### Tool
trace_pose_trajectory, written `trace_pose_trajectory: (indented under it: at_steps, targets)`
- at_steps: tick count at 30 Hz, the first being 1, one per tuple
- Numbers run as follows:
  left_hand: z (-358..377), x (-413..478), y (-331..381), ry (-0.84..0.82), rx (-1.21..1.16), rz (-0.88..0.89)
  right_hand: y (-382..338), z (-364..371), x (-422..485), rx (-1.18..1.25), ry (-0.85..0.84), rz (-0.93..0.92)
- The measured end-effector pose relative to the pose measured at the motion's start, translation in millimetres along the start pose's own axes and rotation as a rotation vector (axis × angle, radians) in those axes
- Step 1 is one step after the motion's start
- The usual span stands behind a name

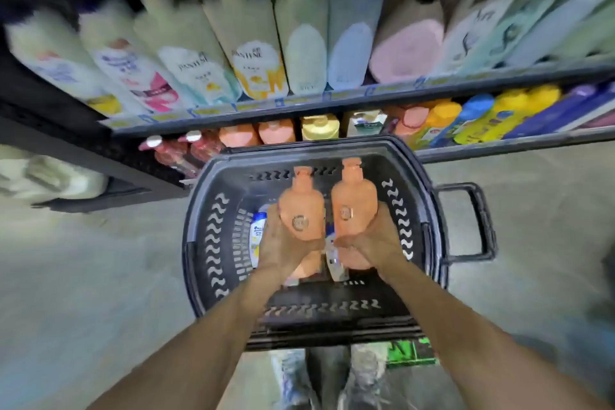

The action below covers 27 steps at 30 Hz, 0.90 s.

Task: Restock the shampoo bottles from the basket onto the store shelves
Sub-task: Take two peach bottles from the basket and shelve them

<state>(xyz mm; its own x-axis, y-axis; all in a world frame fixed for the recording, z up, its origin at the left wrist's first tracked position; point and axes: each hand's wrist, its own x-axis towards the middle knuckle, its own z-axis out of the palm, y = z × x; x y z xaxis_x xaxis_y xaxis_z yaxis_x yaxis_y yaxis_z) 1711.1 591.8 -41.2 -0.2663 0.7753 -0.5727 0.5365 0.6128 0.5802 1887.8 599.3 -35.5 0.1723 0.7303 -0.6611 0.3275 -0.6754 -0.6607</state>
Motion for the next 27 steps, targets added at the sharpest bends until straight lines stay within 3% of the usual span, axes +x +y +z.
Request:
trace_pose_trajectory:
  at_steps: [5, 13, 19, 27]
  targets:
    - [-113.1, -105.5, 95.2, 0.041, -0.236, 0.127, -109.8, -66.6, -124.6, 0.050, 0.040, -0.138]
    - [-274.8, -253.4, 244.4, 0.185, -0.320, 0.508, -290.0, -180.8, -324.4, 0.027, 0.170, -0.502]
    - [-368.1, -332.5, 343.5, 0.373, -0.468, 0.818, -410.9, -234.9, -423.5, 0.172, 0.234, -0.775]
    - [-434.7, -392.5, 416.5, 0.580, -0.480, 0.994, -488.7, -269.1, -493.4, 0.259, 0.262, -1.043]
